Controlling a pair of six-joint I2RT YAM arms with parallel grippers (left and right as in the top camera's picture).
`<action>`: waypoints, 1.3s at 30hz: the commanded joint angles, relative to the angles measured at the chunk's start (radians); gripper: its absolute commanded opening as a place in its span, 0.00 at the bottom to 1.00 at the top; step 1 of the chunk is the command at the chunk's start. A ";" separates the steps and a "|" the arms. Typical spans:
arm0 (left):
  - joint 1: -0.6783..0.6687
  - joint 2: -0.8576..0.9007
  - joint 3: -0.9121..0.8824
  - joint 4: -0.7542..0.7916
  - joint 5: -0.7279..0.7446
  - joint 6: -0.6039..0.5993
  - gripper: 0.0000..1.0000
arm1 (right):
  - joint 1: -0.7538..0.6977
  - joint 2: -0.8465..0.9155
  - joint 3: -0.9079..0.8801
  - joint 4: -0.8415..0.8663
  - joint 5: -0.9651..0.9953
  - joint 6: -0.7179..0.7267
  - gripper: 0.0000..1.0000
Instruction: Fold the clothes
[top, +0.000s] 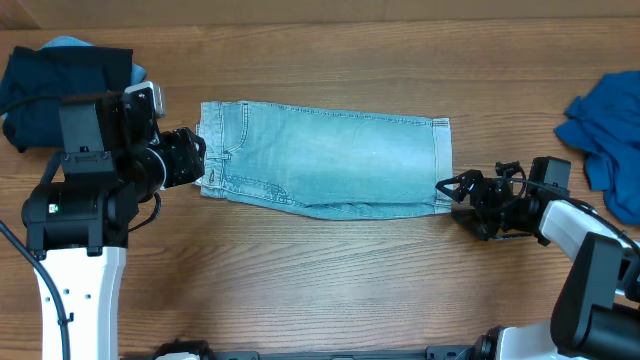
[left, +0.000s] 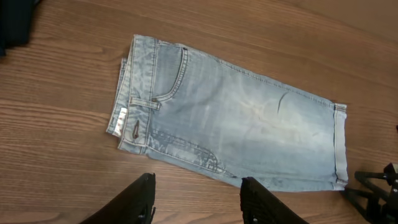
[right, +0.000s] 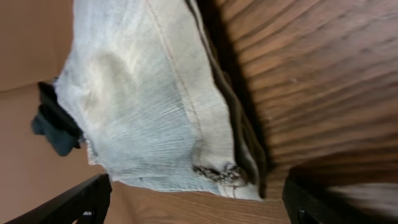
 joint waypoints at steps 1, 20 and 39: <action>-0.007 -0.003 0.012 -0.002 -0.008 0.016 0.48 | 0.000 0.077 -0.028 0.027 -0.023 0.016 0.93; -0.007 -0.003 0.012 0.001 0.031 0.007 0.47 | 0.000 0.128 -0.023 0.237 -0.031 0.011 0.30; -0.007 -0.003 0.012 0.006 0.032 0.003 0.48 | -0.117 -0.089 0.111 0.161 -0.059 0.019 0.04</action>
